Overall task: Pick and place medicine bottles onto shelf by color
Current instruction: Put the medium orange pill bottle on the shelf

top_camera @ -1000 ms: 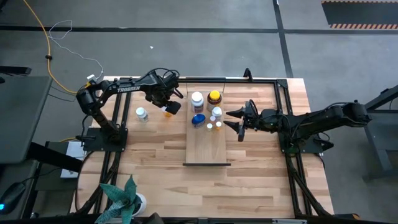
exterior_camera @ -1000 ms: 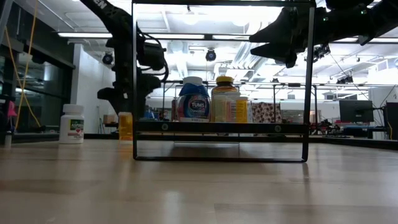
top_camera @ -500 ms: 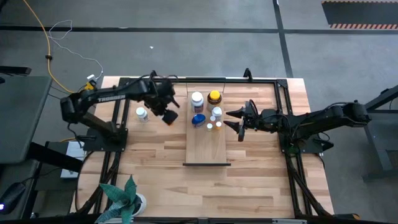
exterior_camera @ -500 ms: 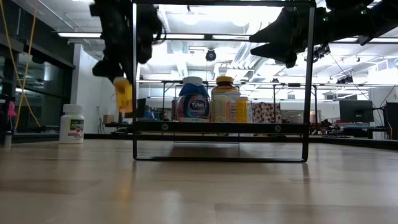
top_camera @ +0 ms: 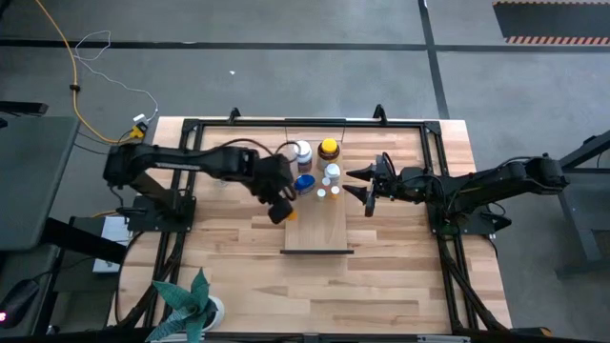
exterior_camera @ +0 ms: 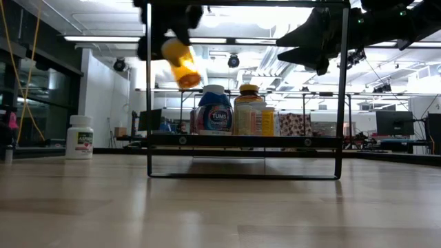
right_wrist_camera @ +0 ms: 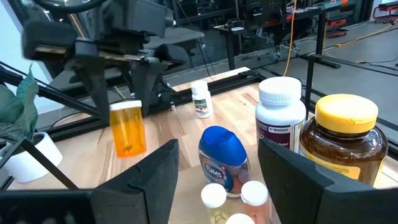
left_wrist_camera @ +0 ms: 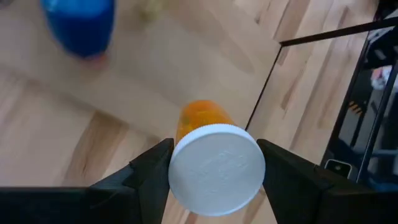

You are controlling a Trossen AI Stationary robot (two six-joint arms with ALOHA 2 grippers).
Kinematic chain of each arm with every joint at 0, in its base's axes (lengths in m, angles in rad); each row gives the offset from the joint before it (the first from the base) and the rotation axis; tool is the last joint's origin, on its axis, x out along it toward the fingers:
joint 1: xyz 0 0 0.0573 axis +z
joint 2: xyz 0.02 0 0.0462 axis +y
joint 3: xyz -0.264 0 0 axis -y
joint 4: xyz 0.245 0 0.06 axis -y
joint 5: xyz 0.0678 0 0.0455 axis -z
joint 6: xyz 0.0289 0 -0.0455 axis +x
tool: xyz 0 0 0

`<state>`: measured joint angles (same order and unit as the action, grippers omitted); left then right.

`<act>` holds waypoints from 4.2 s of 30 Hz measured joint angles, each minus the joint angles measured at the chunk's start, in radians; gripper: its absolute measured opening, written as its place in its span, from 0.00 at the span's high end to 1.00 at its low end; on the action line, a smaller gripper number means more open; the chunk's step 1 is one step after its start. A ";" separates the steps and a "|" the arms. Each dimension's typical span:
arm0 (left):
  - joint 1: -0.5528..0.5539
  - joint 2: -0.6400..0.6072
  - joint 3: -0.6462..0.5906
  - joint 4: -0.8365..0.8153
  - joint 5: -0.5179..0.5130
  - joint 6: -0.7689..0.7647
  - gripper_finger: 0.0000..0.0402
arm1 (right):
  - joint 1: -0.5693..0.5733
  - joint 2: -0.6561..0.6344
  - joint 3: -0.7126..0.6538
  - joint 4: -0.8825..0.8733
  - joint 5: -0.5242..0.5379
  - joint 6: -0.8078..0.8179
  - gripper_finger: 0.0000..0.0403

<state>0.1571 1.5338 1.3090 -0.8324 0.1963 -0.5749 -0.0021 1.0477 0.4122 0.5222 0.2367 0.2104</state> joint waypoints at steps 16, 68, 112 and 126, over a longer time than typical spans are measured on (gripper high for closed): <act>-0.022 0.402 0.349 -0.234 -0.238 0.341 0.47 | 0.000 0.000 0.000 -0.001 0.000 -0.001 0.48; -0.019 0.431 0.481 -0.266 -0.114 0.458 0.35 | 0.000 0.000 0.000 -0.002 0.000 -0.006 0.48; -0.019 0.430 0.420 -0.287 -0.116 0.472 1.00 | 0.000 0.000 0.000 0.000 0.000 -0.006 0.48; -0.014 0.441 0.420 -0.267 -0.133 0.473 1.00 | 0.000 0.000 0.000 -0.001 0.000 -0.006 0.48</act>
<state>0.1433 1.9751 1.7287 -1.0991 0.0633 -0.1018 -0.0019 1.0477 0.4122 0.5213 0.2363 0.2043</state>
